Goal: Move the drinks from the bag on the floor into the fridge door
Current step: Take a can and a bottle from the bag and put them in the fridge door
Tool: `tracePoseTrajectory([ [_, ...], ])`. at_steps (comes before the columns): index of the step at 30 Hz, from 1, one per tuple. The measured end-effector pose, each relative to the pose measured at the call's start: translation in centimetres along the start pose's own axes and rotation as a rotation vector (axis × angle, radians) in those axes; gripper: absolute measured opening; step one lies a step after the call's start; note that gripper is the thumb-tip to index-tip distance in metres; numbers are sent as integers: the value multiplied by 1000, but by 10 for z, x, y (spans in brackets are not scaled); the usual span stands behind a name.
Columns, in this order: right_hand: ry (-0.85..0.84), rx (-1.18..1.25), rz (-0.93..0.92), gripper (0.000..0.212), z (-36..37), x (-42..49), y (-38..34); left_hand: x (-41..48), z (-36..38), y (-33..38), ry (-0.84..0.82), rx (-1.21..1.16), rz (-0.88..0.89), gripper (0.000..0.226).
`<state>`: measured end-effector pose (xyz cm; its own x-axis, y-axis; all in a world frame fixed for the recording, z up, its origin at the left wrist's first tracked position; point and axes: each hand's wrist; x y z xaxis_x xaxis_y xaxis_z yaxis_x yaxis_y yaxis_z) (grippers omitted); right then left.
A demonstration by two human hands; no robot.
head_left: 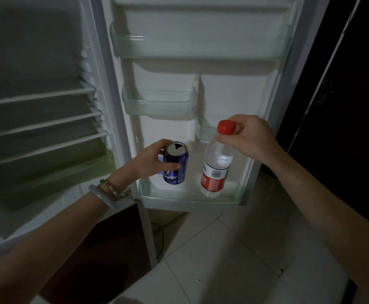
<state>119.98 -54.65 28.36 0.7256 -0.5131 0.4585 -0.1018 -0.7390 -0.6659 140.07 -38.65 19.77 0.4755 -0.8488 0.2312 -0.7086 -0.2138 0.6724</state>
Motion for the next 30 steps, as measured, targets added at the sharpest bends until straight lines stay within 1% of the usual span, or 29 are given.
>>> tracePoseTrajectory([
  [2, -5, 19, -3, 13, 4, 6, 12, 2, 6, -4, 15, -3, -39, 56],
  [7, -46, 47, -61, 18, 39, 20, 29, -15, 11, -24, 62, 6, -135, 55],
  [11, -101, 116, -113, 14, 85, 30, 30, -37, -4, -49, 107, 28, -211, 65],
  [16, -243, 150, -140, 18, 151, 44, 30, -58, -27, -77, 203, 69, -310, 54],
  [19, -331, 136, -126, 18, 192, 53, 35, -70, -39, -92, 214, 95, -365, 57],
  [22, -364, 125, -75, 16, 221, 62, 46, -79, -49, -104, 234, 90, -391, 59],
  [30, -485, 96, 61, 17, 262, 81, 63, -78, -49, -123, 197, 107, -420, 61],
])
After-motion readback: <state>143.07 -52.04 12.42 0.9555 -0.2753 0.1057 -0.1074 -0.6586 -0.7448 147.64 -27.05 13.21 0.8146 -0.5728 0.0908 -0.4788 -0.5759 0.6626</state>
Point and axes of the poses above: each hand's wrist, its own x-axis towards the middle knuckle, its own z-axis out of the palm, y = z × x, and after that the axes turned 6 degrees about x, right-handed
